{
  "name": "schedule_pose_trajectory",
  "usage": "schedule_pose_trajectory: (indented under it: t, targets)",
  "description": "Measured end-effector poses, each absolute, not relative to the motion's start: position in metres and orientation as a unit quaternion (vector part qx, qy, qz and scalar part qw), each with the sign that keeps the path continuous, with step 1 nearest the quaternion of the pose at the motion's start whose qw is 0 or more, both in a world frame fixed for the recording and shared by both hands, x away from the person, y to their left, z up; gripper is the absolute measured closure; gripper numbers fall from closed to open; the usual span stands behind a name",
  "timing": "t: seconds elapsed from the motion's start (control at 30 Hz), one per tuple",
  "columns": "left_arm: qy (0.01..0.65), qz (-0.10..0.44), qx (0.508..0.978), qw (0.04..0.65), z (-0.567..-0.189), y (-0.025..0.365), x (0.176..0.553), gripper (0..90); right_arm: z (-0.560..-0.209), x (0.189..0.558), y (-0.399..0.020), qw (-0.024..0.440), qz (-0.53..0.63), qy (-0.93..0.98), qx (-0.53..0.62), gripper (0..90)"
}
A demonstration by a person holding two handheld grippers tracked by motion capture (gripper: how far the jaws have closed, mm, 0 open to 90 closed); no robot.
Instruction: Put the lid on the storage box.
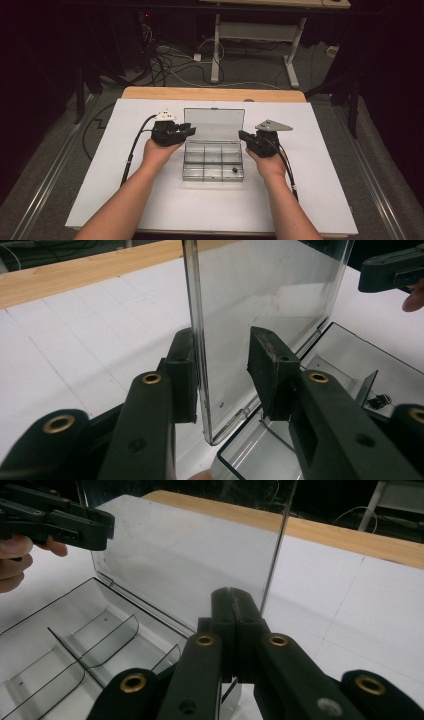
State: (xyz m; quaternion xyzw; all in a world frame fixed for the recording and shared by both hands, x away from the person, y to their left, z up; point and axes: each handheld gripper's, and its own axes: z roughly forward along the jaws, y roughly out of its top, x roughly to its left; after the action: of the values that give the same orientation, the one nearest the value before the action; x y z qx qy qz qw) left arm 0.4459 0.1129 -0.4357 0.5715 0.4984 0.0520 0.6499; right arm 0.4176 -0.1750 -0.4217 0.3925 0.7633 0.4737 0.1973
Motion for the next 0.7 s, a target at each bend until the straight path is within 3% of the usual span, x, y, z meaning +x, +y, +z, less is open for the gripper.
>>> schedule_pose_trajectory:
  t: [0.7]
  targets:
    - [0.482,0.067,0.583,0.65,-0.436,0.113,0.425,61.4,-0.421,0.405,-0.168,0.205,0.474,0.769,0.377,90.0]
